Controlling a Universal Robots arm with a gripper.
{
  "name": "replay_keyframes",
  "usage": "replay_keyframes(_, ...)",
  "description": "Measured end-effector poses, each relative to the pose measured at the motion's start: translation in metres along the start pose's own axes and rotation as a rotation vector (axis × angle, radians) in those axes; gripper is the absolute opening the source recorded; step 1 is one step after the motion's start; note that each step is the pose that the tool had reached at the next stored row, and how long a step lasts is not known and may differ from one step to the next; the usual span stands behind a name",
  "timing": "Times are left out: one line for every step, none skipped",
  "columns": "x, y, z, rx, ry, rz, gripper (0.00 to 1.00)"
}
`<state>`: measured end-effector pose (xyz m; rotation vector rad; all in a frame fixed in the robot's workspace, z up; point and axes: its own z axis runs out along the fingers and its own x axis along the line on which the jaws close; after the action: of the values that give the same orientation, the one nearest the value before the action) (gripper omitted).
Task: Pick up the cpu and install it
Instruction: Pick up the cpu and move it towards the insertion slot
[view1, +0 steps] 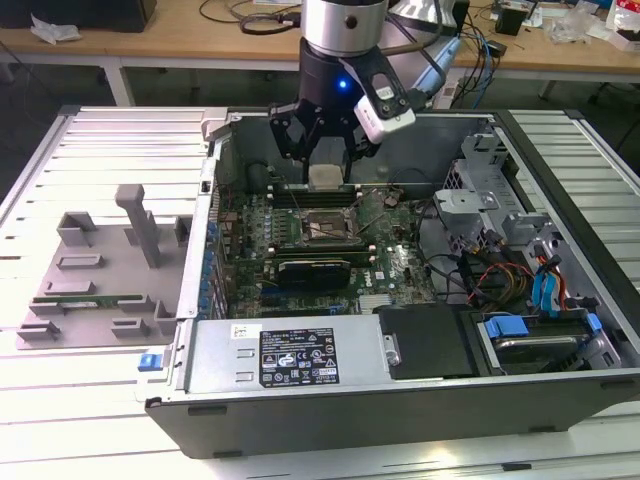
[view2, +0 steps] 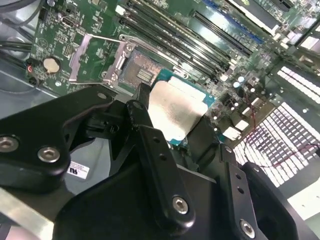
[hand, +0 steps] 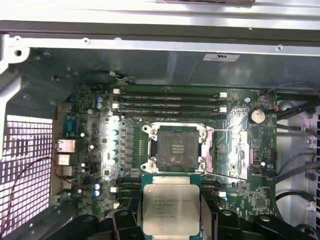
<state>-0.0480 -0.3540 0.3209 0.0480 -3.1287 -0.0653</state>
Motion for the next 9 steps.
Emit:
replay_keyframes(-0.0011,0.0003,0.0012,0.0013,0.0003,0.001,0.55)
replay_keyframes(-0.0032,0.0014,0.0038,0.0029,0.0008,0.001,0.55)
replay_keyframes(-0.0048,0.0033,0.0062,0.0037,0.0011,0.002,0.55)
replay_keyframes(-0.0063,0.0054,0.0083,0.0045,0.0017,0.002,0.55)
replay_keyframes(-0.0080,0.0086,0.0110,0.0052,0.0028,0.002,0.55)
replay_keyframes(-0.0088,0.0107,0.0129,0.0054,0.0035,0.002,0.55)
replay_keyframes(-0.0093,0.0130,0.0164,0.0057,0.0040,0.002,0.55)
replay_keyframes(-0.0097,0.0158,0.0213,0.0060,0.0048,0.002,0.55)
replay_keyframes(-0.0098,0.0172,0.0231,0.0059,0.0052,0.002,0.55)
